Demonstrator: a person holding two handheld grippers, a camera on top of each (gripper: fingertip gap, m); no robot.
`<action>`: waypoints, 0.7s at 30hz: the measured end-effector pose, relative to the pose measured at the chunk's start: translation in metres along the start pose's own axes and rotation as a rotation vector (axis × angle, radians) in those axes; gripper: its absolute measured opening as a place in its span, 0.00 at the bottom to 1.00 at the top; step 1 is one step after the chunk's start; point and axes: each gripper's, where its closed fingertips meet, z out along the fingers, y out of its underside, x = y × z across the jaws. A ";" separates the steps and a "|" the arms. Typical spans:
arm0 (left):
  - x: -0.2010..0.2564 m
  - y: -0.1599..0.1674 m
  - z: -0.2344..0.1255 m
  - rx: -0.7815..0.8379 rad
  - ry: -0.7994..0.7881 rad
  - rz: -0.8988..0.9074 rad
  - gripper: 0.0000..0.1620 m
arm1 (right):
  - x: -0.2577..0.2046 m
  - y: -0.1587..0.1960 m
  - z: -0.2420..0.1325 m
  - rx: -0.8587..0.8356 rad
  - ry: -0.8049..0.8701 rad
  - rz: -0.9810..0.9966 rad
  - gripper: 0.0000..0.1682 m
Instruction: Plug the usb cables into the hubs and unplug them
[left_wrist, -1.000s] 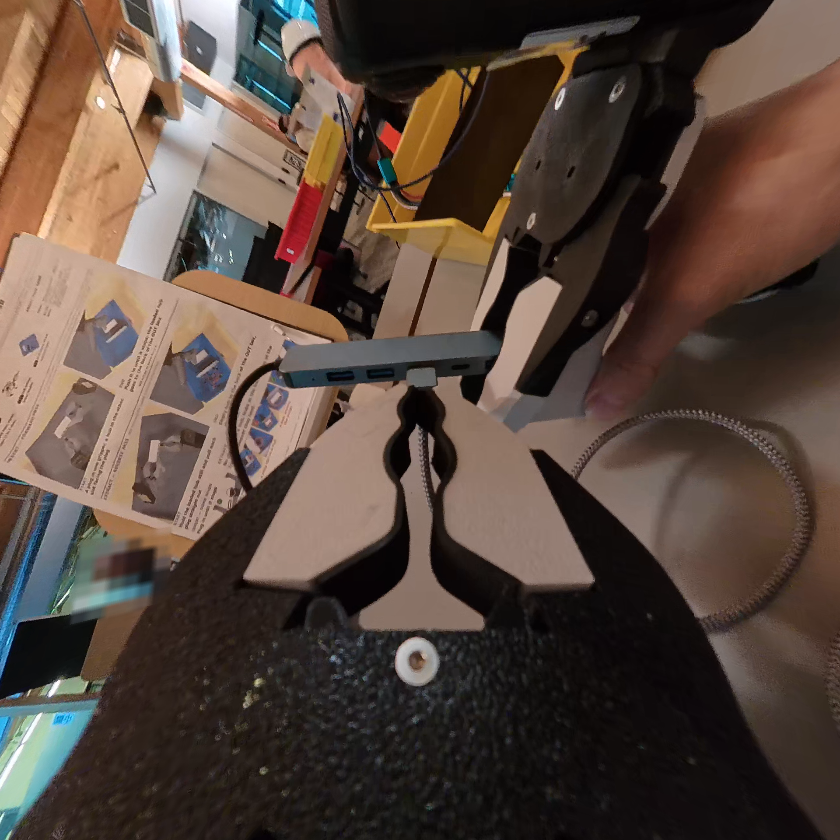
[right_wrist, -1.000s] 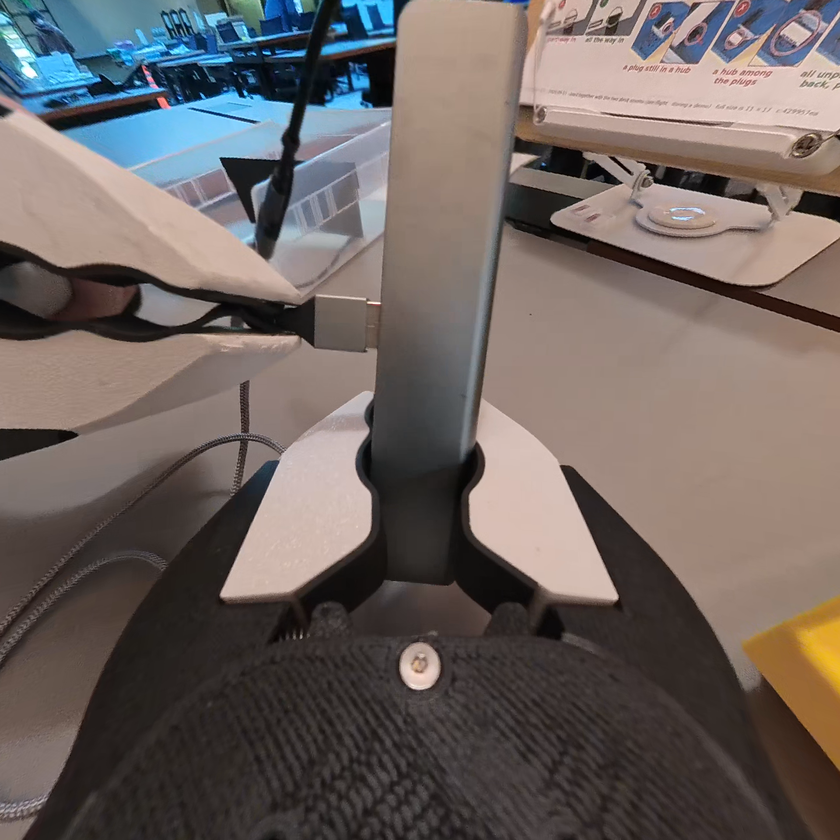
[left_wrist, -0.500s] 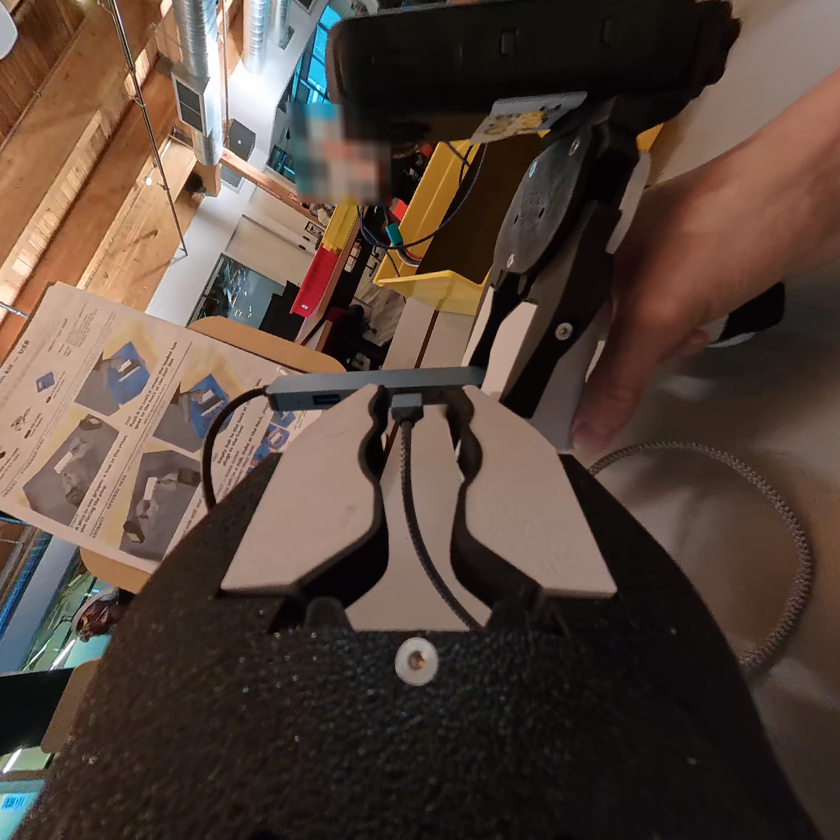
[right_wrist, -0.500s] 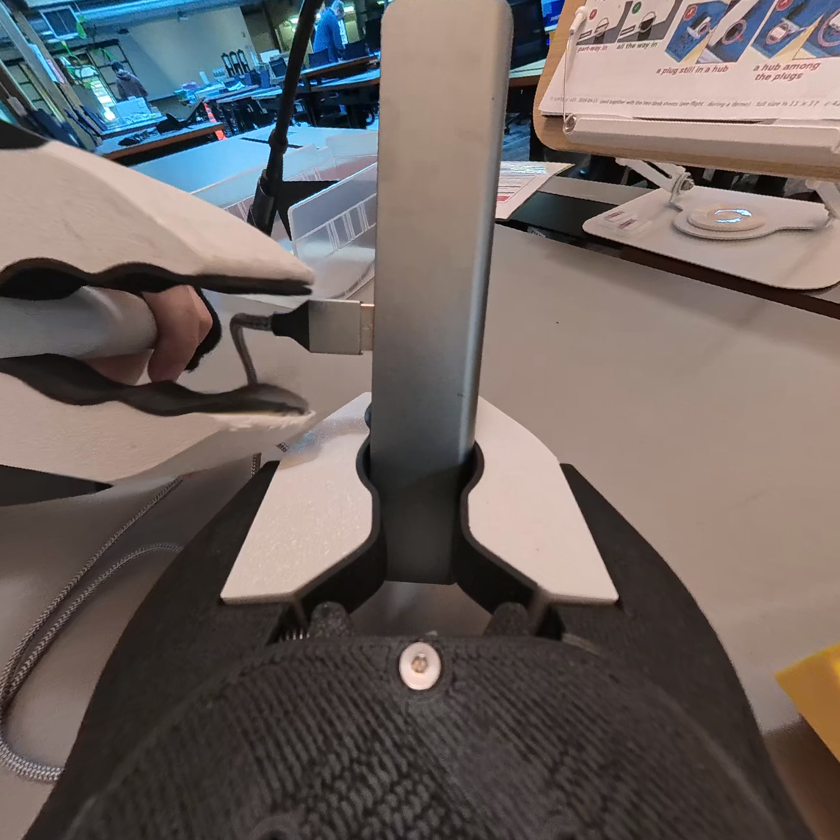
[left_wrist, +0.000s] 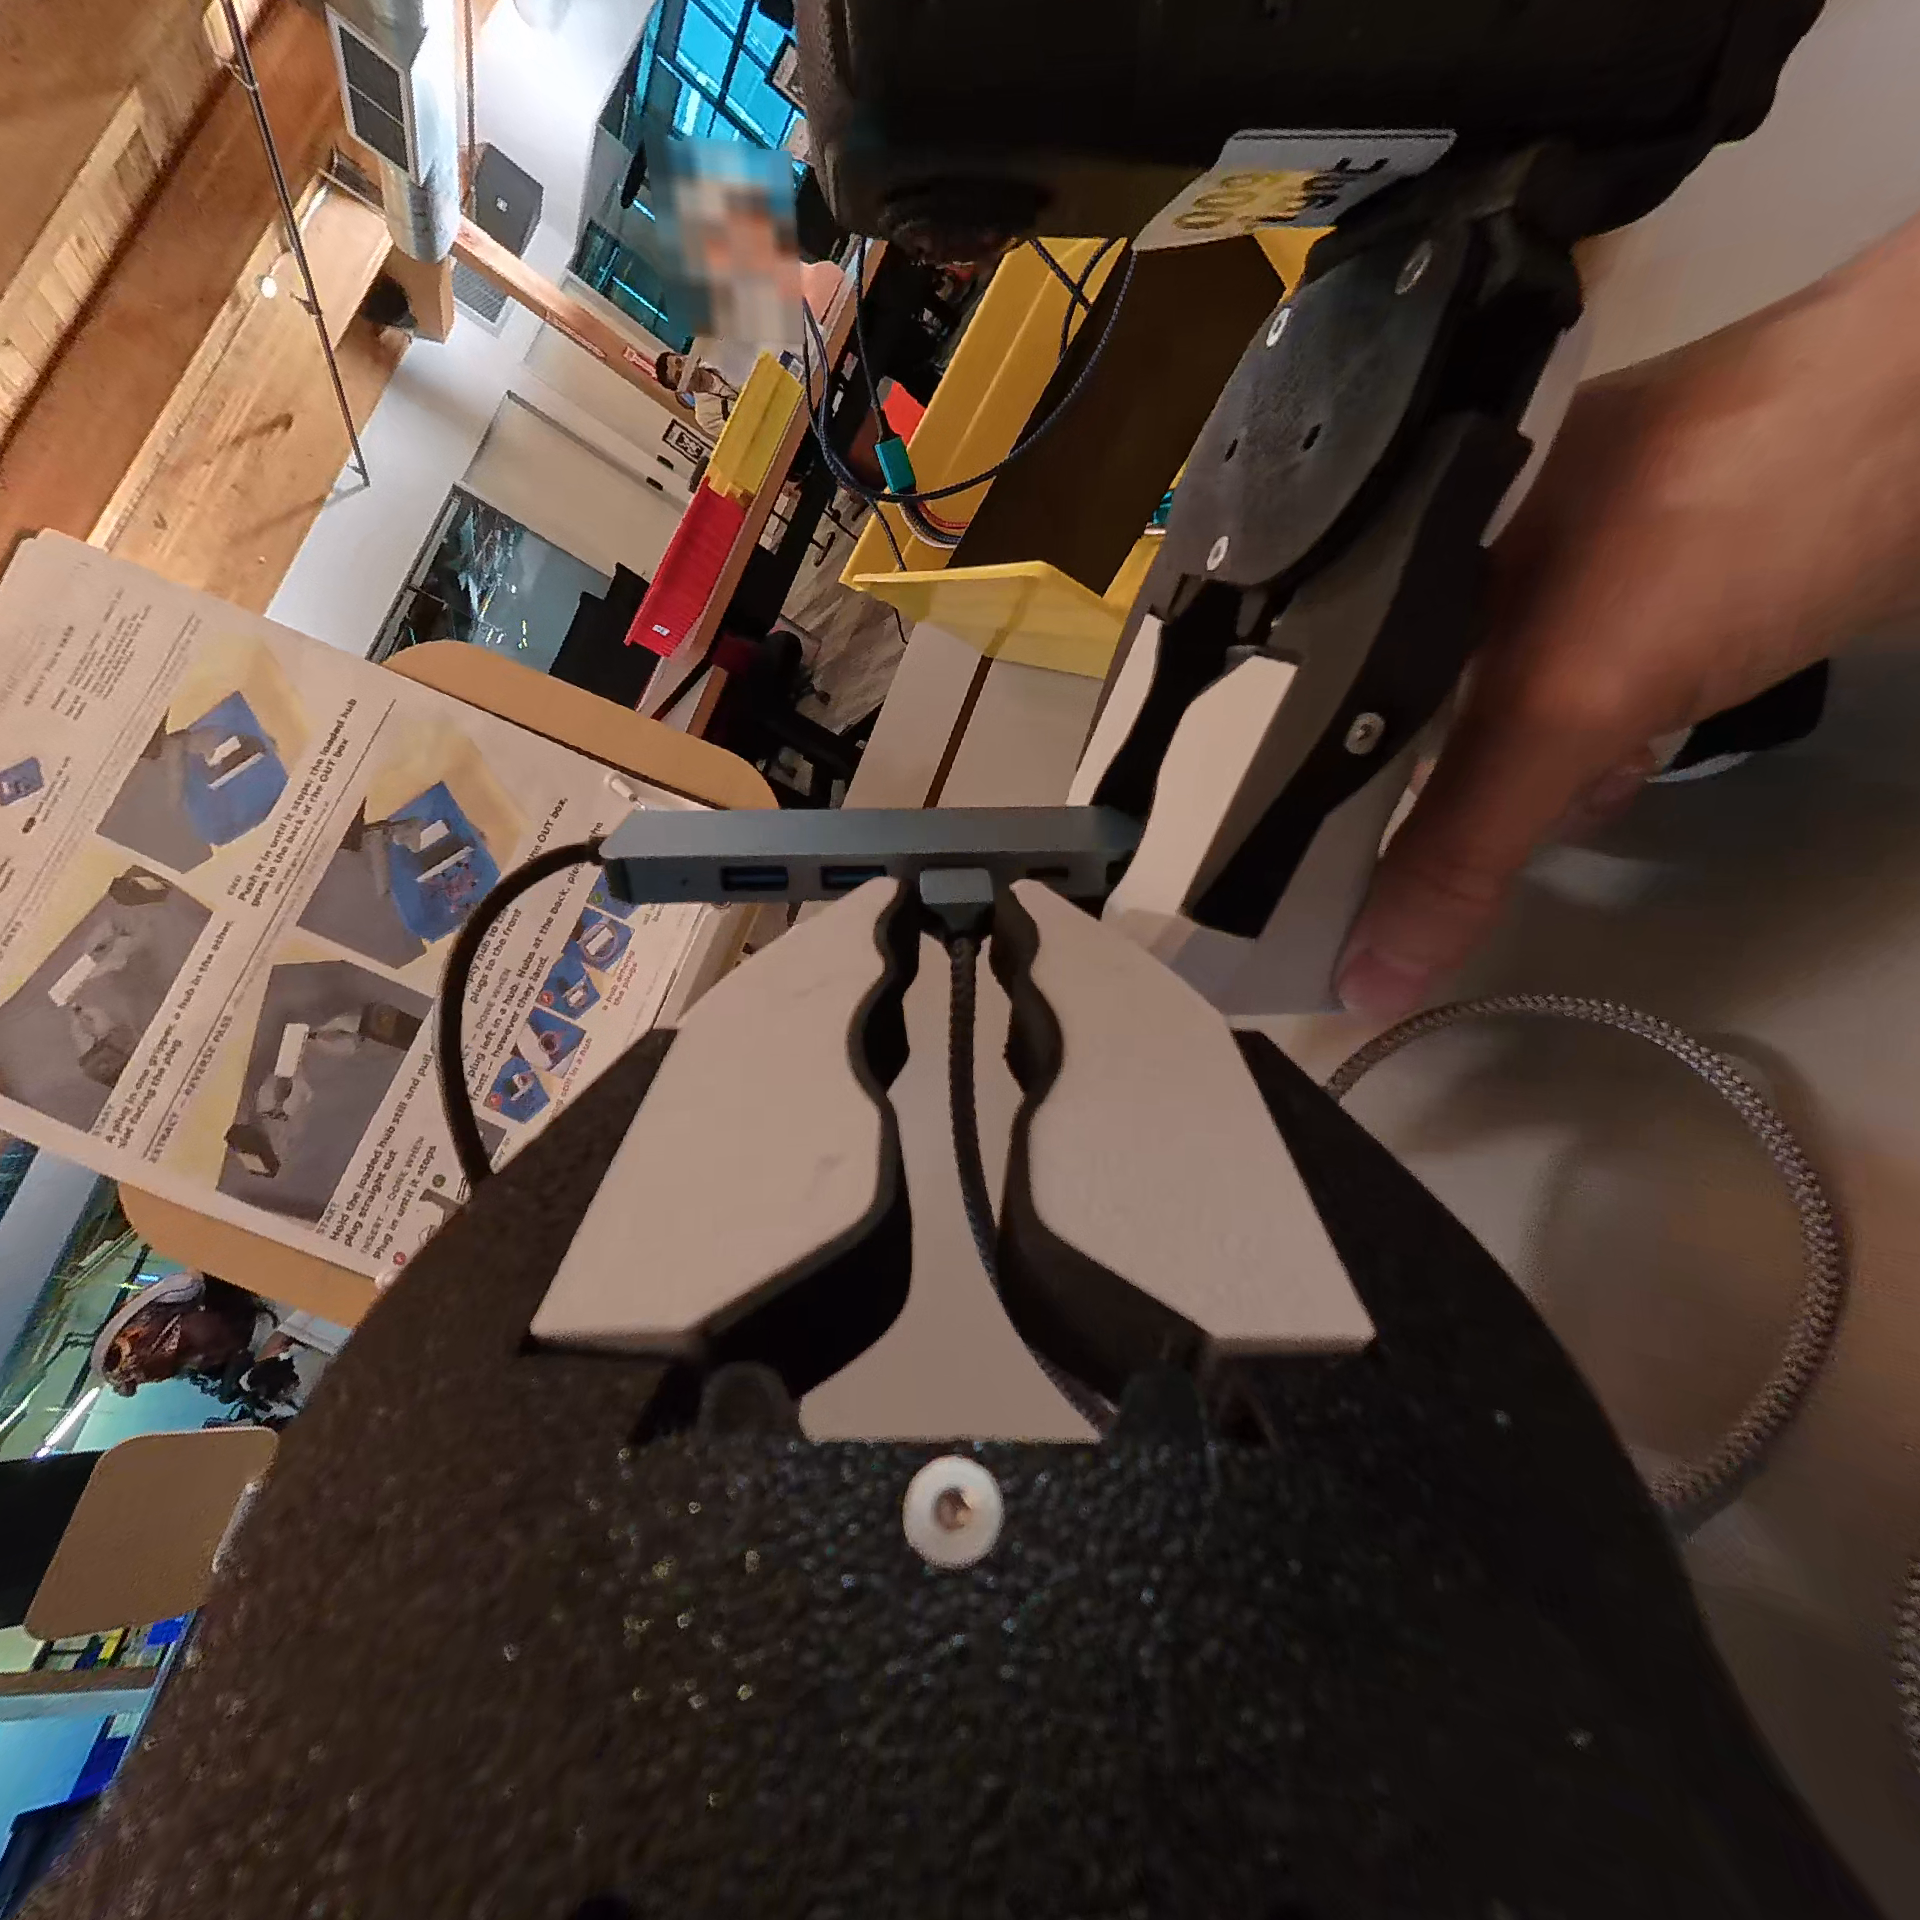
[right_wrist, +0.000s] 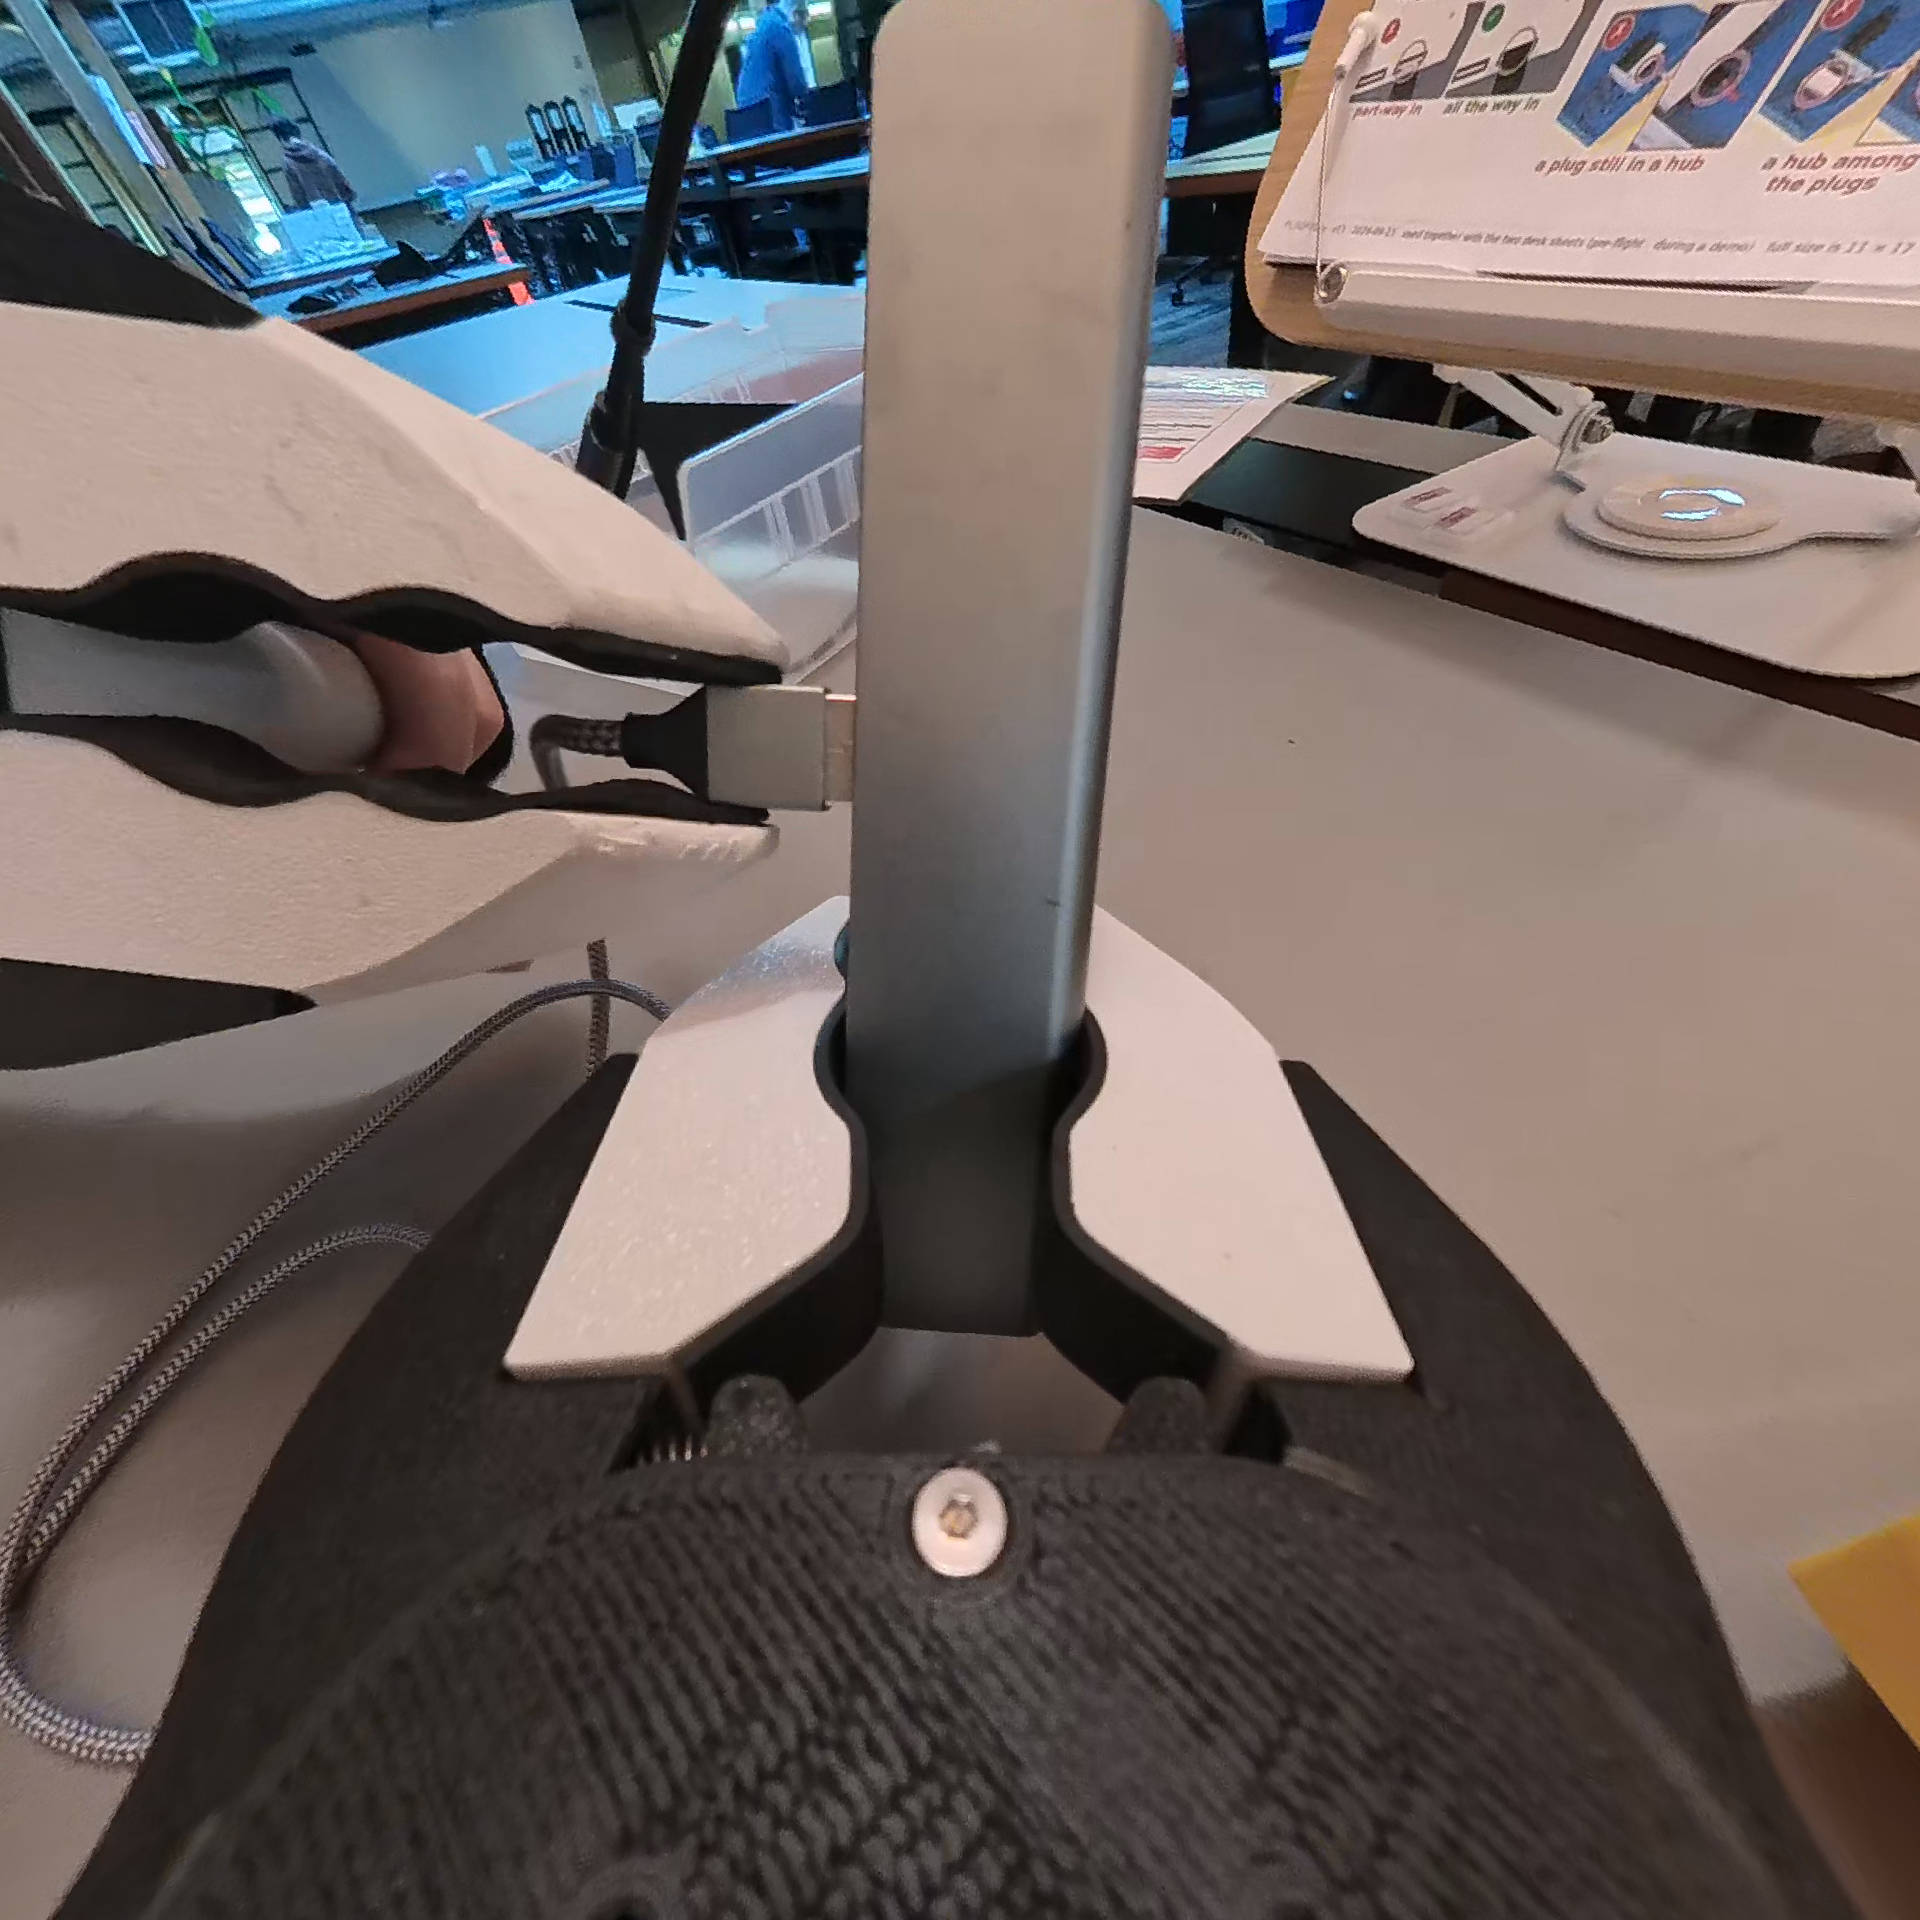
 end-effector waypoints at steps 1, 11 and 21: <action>0.000 0.001 0.000 -0.005 -0.001 -0.001 0.08 | 0.000 0.000 0.000 -0.003 -0.003 0.000 0.19; -0.002 0.002 0.001 -0.054 0.028 0.058 0.08 | -0.003 0.004 0.001 -0.024 0.021 -0.014 0.20; -0.001 0.003 0.006 -0.047 0.055 -0.034 0.08 | 0.003 0.001 -0.002 0.000 -0.006 0.071 0.19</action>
